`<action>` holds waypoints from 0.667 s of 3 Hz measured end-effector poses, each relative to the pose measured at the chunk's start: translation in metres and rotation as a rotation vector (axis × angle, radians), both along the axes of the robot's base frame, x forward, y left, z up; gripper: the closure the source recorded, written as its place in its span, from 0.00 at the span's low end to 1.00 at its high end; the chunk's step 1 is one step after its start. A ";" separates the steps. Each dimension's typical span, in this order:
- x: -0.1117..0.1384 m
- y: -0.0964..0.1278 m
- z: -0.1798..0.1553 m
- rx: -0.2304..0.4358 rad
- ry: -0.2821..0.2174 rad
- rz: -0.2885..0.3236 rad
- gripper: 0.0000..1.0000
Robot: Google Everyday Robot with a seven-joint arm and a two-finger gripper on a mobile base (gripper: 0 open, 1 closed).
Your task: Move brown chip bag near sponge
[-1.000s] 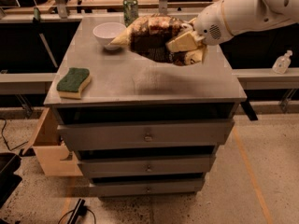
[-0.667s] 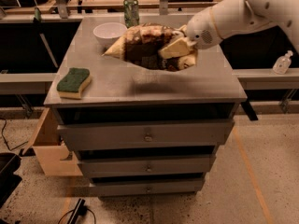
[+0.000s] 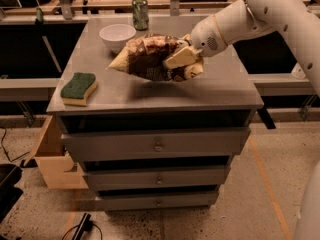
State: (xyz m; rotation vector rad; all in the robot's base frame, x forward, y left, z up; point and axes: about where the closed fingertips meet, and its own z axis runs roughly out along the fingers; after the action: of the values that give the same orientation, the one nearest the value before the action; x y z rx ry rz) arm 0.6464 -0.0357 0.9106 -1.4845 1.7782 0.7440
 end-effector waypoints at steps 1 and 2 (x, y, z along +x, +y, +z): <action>0.000 0.003 -0.002 0.000 0.003 0.005 0.59; 0.000 0.005 -0.003 0.001 0.006 0.009 0.36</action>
Offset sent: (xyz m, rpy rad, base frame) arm 0.0001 0.0026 -0.0015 0.0003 0.0027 0.0046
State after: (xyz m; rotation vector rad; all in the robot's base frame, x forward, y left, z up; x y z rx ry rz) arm 0.6466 -0.0305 0.9075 -1.4920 1.7763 0.7538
